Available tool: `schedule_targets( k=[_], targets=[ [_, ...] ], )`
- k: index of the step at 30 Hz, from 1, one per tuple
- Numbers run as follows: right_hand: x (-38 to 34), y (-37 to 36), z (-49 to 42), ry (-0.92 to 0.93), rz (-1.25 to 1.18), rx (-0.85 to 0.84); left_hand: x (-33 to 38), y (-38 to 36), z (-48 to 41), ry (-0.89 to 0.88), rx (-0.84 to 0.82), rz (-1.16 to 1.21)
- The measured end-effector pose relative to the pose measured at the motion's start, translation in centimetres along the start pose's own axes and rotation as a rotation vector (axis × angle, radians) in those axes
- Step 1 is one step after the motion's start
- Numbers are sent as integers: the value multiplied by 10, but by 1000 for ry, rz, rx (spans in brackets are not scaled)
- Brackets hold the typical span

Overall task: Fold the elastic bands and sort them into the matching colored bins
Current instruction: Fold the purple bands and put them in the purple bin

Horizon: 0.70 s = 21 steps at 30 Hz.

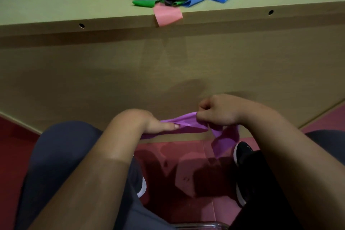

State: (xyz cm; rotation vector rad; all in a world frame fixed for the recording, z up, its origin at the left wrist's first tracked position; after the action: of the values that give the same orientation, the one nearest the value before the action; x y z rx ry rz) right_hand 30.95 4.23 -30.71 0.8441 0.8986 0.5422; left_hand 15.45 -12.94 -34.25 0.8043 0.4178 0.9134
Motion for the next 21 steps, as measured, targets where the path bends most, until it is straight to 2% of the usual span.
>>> schedule_targets(
  k=[3, 6, 12, 14, 16, 21],
  targets=[
    [1, -4, -3, 4, -36, -7, 4, -6, 2, -35, -102, 22],
    [7, -2, -7, 22, -205, 15, 6, -4, -1, -153, -105, 16],
    [8, -6, -10, 49, -557, 8, 12, 7, -4, -340, 130, 168],
    [5, -8, -12, 60, -627, 10, 17, 9, -6, -408, 236, 289],
    [5, -8, -15, 71, -644, 23, 21, 11, -7, -467, 268, 483],
    [7, -4, -17, 79, -646, 120, 34, 11, 10, -413, 85, 970]
  ],
)
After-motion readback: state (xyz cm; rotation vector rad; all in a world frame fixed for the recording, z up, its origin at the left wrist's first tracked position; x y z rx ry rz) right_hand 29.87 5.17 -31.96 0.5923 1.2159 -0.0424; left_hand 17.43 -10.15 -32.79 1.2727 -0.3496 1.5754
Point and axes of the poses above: each hand's wrist, its own z-axis away from the middle knuckle, its own y-axis out of the back of the hand, x = y × z, the point moved 5 cm from there along -z, towards the middle knuckle, and after that the axes turned 8 degrees about x, right-handed, at the moved point
